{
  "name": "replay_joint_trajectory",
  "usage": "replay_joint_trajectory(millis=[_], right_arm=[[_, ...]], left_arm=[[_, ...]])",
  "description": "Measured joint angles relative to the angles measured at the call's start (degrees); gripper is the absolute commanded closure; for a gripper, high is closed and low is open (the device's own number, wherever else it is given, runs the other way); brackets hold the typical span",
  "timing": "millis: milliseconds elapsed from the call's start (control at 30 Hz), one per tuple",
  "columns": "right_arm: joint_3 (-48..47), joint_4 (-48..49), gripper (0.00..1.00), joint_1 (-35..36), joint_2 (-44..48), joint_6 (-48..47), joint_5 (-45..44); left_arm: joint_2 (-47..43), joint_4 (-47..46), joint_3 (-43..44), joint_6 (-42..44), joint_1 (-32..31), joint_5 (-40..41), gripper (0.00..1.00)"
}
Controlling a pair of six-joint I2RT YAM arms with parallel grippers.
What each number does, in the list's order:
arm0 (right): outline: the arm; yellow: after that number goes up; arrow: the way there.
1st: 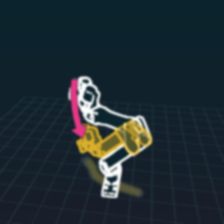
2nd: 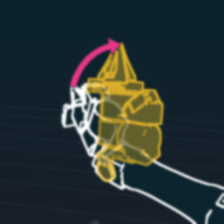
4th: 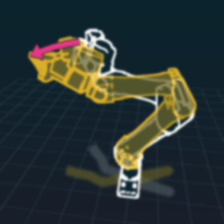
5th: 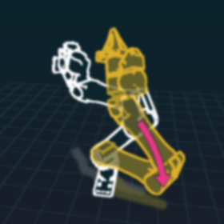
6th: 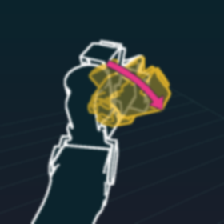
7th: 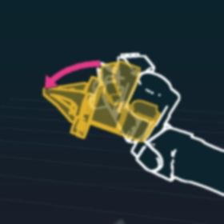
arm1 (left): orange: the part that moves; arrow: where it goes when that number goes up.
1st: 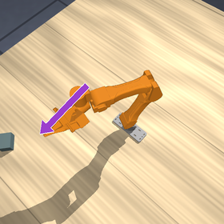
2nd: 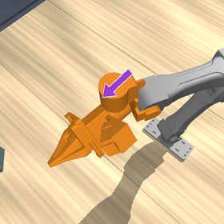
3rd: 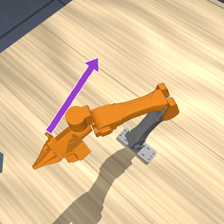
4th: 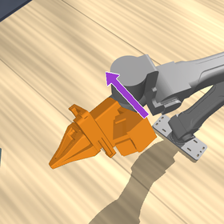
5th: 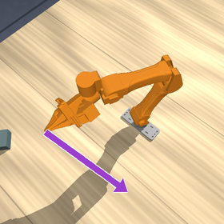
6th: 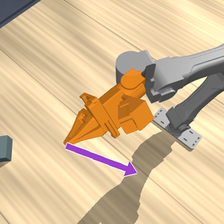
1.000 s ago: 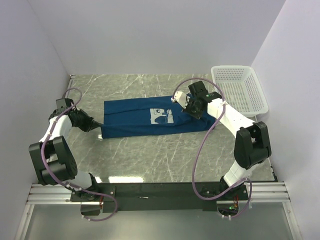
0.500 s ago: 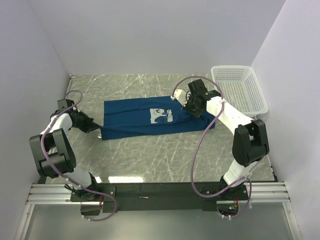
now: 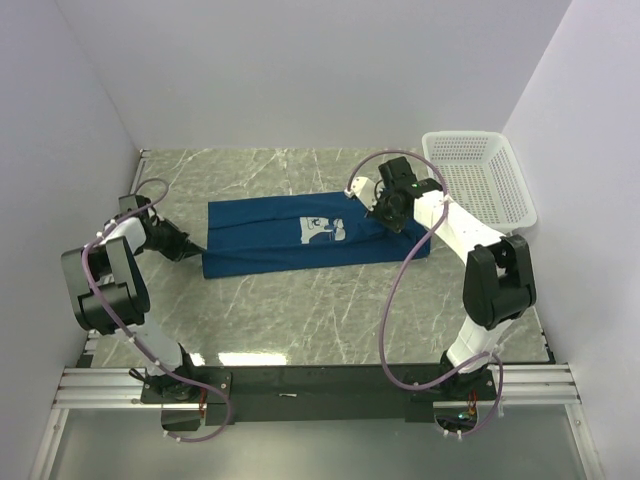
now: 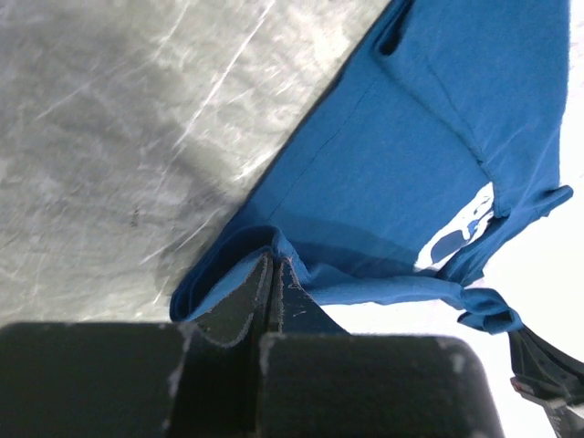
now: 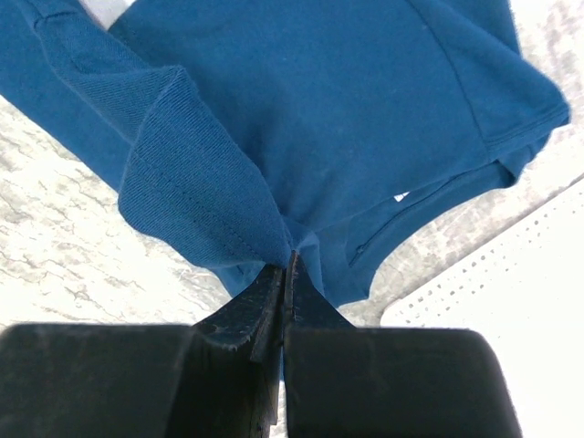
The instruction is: Fold and stack the t-shirts
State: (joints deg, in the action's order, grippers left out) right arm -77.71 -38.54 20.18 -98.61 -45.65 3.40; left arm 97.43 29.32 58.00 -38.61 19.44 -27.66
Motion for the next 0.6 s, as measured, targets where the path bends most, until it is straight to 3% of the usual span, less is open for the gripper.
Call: replay_joint_trajectory(millis=[600], right_arm=[[-1.07,0.11,1.0,-1.36,-2.16,1.09,-0.83]], left_arm=[[4.96,0.04,5.14,0.28,-2.16,-0.57,0.99]])
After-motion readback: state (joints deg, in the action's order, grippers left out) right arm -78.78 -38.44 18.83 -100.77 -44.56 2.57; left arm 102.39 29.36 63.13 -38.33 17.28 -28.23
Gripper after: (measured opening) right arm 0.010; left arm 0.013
